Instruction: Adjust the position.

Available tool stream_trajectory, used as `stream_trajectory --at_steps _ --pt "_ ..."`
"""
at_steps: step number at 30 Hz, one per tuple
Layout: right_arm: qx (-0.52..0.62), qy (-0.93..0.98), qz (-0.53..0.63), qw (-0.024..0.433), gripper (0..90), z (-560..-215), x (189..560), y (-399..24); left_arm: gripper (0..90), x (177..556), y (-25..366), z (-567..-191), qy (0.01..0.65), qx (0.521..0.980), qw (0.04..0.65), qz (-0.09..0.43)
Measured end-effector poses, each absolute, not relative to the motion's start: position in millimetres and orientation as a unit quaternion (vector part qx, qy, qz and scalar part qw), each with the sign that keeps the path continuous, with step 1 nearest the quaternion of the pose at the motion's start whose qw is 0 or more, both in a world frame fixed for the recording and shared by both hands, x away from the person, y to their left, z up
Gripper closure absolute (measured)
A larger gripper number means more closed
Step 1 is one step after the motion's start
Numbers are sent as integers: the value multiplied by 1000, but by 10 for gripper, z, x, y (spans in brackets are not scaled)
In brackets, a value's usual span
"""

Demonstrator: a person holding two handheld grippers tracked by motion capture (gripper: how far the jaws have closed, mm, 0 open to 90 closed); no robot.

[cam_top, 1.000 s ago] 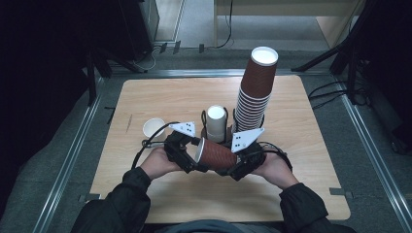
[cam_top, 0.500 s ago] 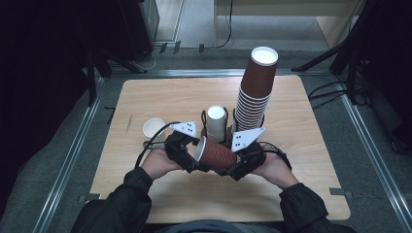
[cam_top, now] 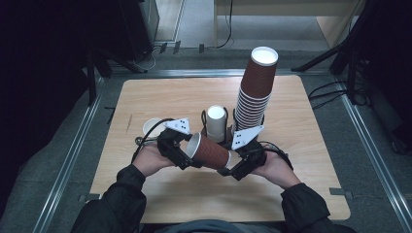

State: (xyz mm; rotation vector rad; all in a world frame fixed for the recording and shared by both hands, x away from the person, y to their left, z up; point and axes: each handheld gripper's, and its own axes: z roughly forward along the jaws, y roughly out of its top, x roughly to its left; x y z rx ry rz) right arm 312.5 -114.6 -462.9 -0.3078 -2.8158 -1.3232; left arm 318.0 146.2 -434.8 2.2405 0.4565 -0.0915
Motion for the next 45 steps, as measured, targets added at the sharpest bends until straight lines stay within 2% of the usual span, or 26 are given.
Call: stream_trajectory --at_steps 14,27,45 --pt "-111 -912 -396 -2 142 -4691 3147 -1136 50 3180 1449 -4345 164 927 337 9" --pt "-113 -921 -372 3 142 -4759 3147 -1078 50 3205 1326 -4435 156 946 283 16" --pt "-95 -923 -373 20 142 -4827 3107 -928 48 3143 1105 -4423 135 949 284 -3"
